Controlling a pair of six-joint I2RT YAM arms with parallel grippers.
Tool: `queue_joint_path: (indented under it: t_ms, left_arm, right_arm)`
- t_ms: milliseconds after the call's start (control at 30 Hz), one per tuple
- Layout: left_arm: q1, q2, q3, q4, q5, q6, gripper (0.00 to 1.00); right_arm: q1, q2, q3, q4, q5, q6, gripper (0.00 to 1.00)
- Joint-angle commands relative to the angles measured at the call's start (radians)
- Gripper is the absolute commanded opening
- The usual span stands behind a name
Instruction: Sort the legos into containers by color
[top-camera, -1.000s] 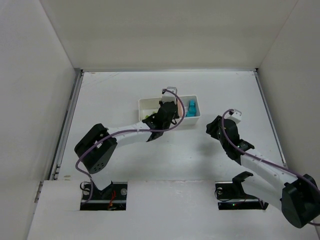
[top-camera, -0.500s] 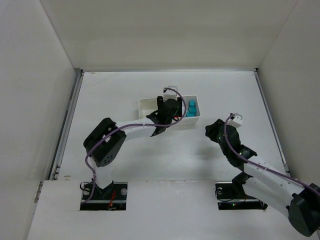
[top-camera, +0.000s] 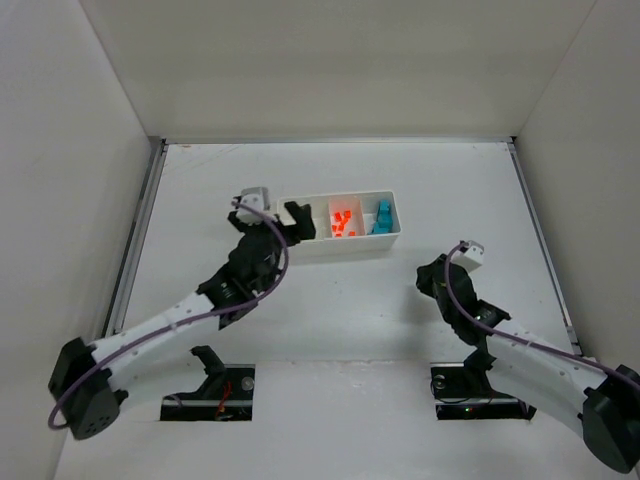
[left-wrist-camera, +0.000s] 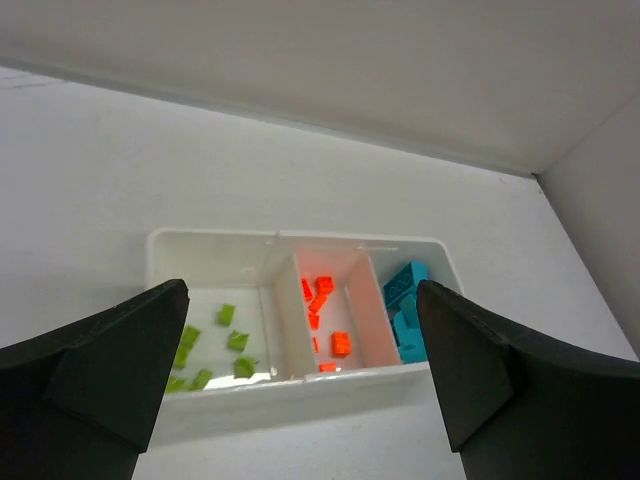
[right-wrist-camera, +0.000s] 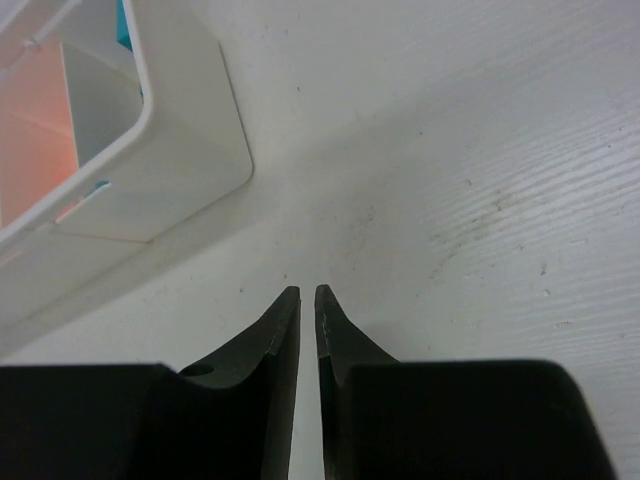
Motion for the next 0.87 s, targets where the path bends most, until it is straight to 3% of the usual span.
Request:
queue_joint_path:
  t_ms: [0, 67, 233, 333, 433, 633, 833]
  left_arm:
    - [0.003, -0.170, -0.158, -0.068, -0.137, -0.045, 1.00]
    - [-0.003, -0.313, -0.241, -0.152, -0.159, -0.080, 1.00]
    - [0.003, -0.620, -0.386, -0.480, -0.240, -0.250, 1.00]
    - [0.044, -0.702, -0.424, -0.661, -0.251, -0.384, 1.00]
    - [0.089, -0.670, -0.411, -0.714, -0.208, -0.467, 1.00]
    - [0.087, -0.469, -0.365, -0.702, -0.200, -0.499, 1.00]
    - [0.075, -0.392, -0.363, -0.654, -0.183, -0.487, 1.00]
  right_arm:
    - [0.034, -0.016, -0.008, 0.074, 0.067, 0.021, 0.18]
    - [0.046, -0.031, -0.016, 0.072, 0.087, 0.011, 0.24]
    - [0.052, -0.062, -0.046, 0.121, 0.072, -0.019, 0.60]
    - [0.054, -0.071, -0.057, 0.137, 0.067, -0.027, 0.68]
    - [0.060, -0.075, -0.057, 0.138, 0.070, -0.030, 0.72]
    - [0.066, -0.064, -0.056, 0.140, 0.078, -0.030, 0.76]
    - [0.067, -0.021, -0.039, 0.140, 0.081, -0.032, 0.79]
